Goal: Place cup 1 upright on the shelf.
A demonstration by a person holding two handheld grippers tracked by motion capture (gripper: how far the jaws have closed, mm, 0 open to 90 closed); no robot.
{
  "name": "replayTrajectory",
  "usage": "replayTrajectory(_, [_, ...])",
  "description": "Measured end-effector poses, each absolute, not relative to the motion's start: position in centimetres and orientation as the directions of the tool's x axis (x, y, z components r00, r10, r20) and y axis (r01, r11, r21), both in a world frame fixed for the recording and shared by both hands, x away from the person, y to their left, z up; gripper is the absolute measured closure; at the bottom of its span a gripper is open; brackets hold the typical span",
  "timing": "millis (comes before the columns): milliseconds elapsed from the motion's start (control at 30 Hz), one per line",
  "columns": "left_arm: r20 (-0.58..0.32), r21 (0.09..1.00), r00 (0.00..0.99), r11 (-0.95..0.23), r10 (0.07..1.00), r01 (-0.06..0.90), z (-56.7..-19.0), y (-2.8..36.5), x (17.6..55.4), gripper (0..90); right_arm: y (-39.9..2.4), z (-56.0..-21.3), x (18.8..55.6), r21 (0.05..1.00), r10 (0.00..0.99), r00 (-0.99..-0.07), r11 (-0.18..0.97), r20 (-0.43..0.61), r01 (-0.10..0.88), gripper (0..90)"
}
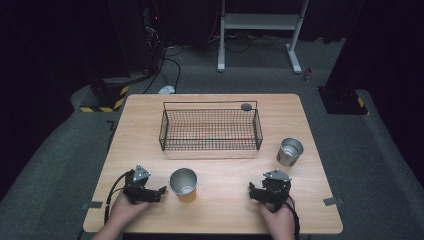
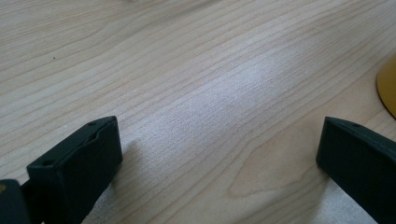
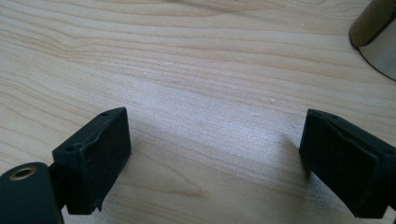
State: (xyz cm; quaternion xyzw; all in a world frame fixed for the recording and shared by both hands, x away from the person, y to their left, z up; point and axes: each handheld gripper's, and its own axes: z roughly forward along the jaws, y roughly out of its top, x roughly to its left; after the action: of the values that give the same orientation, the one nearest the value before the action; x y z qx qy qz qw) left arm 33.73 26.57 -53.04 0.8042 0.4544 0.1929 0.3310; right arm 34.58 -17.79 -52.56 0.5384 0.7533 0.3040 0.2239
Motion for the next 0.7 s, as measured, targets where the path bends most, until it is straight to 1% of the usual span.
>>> replayTrajectory(700, [0.008,0.700,0.515,-0.372,0.857,0.609,-52.95,26.49,33.85,0.7,-17.78,-52.56,34.56,0.699,0.947,-0.321,0.236,-0.010,0.675,8.8])
